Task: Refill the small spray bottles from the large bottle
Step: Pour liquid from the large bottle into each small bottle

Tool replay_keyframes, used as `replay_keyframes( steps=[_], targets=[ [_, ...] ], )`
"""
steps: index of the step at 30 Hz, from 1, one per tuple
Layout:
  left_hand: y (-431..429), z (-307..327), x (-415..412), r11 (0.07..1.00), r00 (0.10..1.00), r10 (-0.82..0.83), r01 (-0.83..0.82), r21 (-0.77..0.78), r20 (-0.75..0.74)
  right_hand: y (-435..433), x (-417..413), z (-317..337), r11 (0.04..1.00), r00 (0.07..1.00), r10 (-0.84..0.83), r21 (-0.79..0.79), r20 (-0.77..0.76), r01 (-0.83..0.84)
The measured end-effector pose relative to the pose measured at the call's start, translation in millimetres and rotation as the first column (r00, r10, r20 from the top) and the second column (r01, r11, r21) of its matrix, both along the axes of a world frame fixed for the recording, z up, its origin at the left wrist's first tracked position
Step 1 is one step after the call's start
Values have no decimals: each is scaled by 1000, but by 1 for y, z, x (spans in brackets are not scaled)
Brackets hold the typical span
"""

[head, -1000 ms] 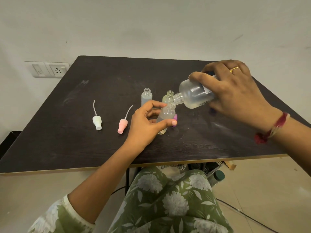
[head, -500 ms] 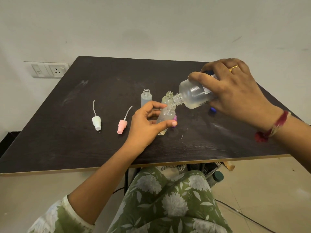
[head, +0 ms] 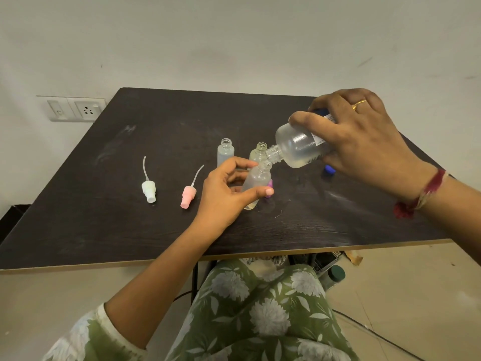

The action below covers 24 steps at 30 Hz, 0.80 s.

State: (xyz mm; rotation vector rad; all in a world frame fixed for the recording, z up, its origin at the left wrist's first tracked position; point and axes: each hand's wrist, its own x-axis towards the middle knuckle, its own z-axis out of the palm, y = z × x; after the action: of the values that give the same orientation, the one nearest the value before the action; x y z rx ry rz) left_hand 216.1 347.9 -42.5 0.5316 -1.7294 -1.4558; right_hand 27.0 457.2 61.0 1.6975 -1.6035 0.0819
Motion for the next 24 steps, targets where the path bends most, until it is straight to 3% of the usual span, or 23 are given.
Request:
replay_keyframes(
  steps=[9,16,21,24],
  targets=[
    [0,-1,1,1000,1000,7,-7,-9,6,-1,2,1,1000,1000,-3,14,14,2],
    [1,1,1,1000,1000,11,-11,5,-16,4,2,-14,993,941,-56,115,333,19],
    [2,1,-1,999,999,15,-13,32,-52,6,0,-28,987,794,-62,155,605,-40],
    [2,1,-2,999,998,11,-9,35,-68,7,5,-29,986,550,-14,104,835,-133]
  ],
)
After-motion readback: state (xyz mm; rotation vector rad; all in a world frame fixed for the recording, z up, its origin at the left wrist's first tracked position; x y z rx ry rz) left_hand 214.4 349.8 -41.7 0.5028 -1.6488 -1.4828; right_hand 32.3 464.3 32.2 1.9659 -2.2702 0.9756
